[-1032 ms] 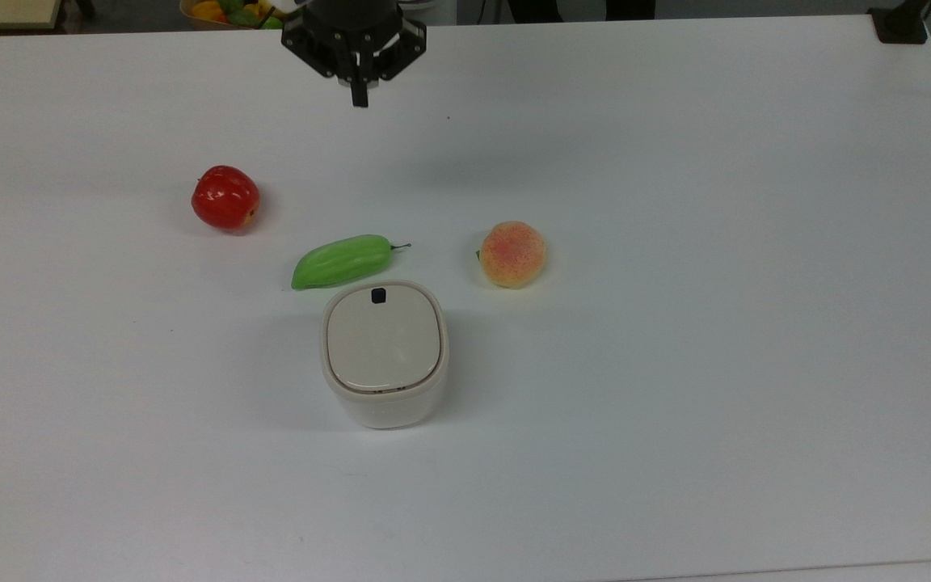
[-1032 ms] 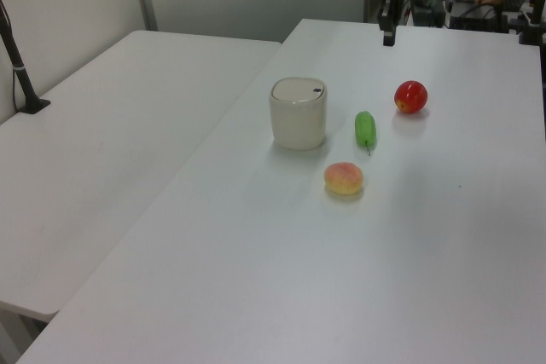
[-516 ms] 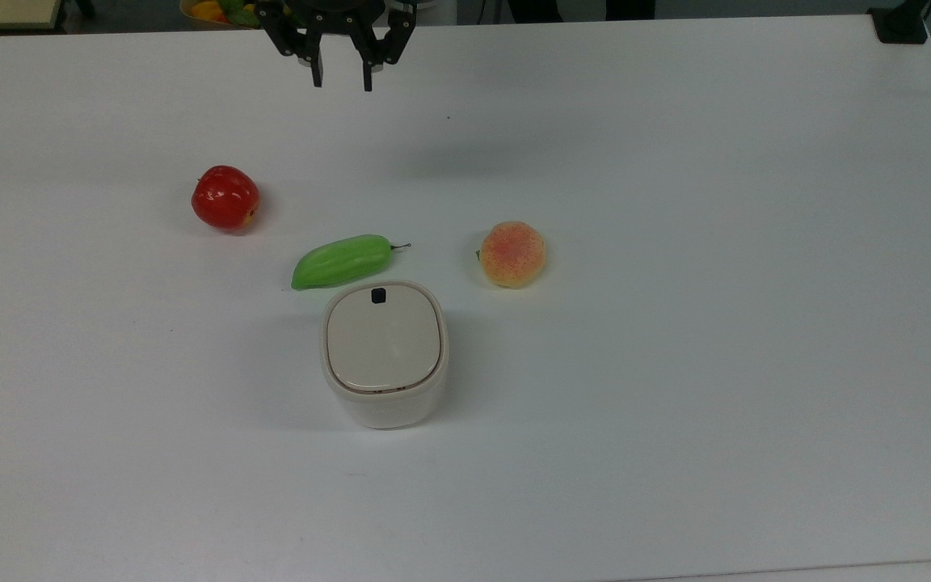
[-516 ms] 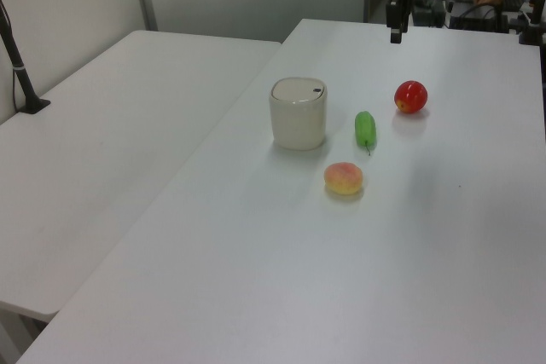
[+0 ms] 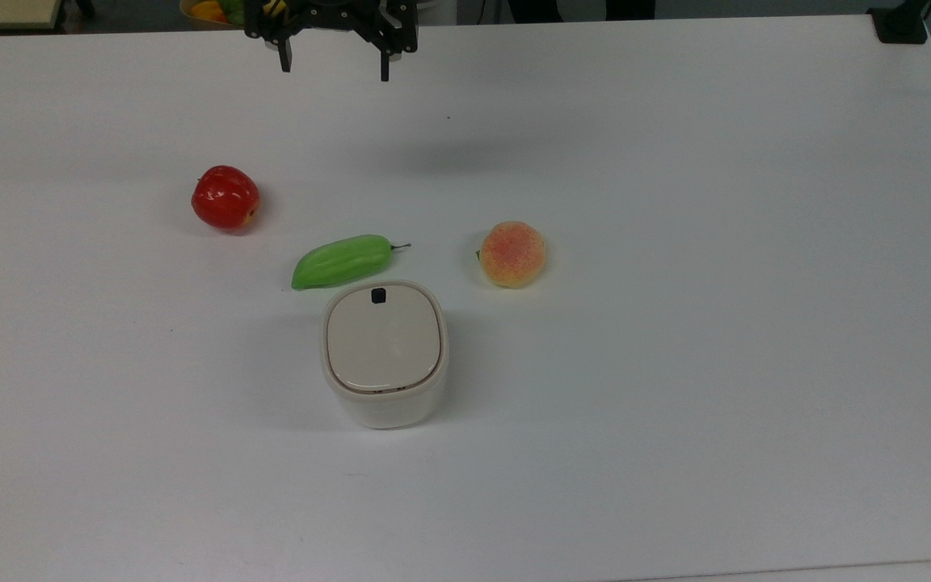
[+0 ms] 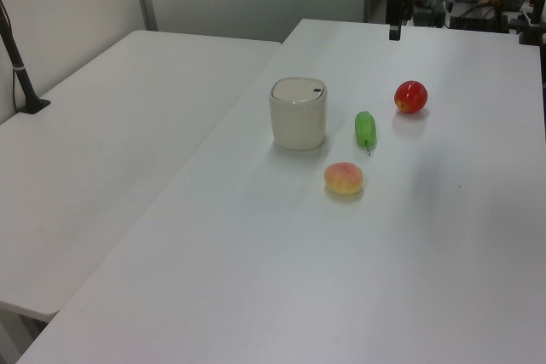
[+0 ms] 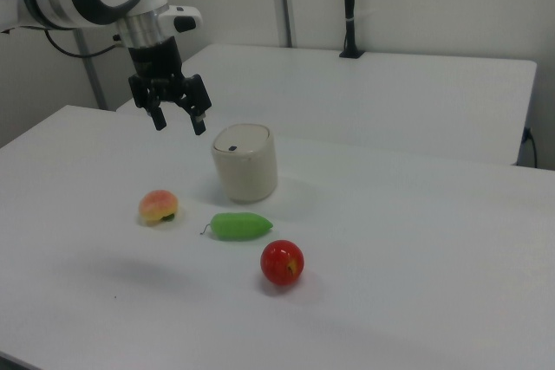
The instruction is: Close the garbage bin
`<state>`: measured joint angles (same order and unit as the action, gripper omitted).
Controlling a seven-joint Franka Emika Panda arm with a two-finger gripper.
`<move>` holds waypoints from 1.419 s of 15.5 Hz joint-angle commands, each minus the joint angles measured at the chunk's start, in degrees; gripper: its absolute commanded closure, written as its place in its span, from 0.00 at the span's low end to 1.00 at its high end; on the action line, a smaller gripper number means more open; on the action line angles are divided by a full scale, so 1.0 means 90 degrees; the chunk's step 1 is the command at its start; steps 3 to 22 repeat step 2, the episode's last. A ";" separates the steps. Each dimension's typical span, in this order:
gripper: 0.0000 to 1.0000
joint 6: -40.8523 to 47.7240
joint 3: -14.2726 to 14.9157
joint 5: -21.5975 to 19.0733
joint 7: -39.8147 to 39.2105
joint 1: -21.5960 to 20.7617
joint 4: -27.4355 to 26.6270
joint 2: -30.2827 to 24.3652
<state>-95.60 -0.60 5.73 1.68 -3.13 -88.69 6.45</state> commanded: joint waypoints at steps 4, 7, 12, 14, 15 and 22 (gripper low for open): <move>0.00 0.0076 0.0057 0.0086 0.0126 -0.0052 -0.0155 -0.0199; 0.00 0.0076 0.0057 0.0086 0.0126 -0.0052 -0.0155 -0.0199; 0.00 0.0076 0.0057 0.0086 0.0126 -0.0052 -0.0155 -0.0199; 0.00 0.0076 0.0057 0.0086 0.0126 -0.0052 -0.0155 -0.0199; 0.00 0.0076 0.0057 0.0086 0.0126 -0.0052 -0.0155 -0.0199; 0.00 0.0076 0.0057 0.0086 0.0126 -0.0052 -0.0155 -0.0199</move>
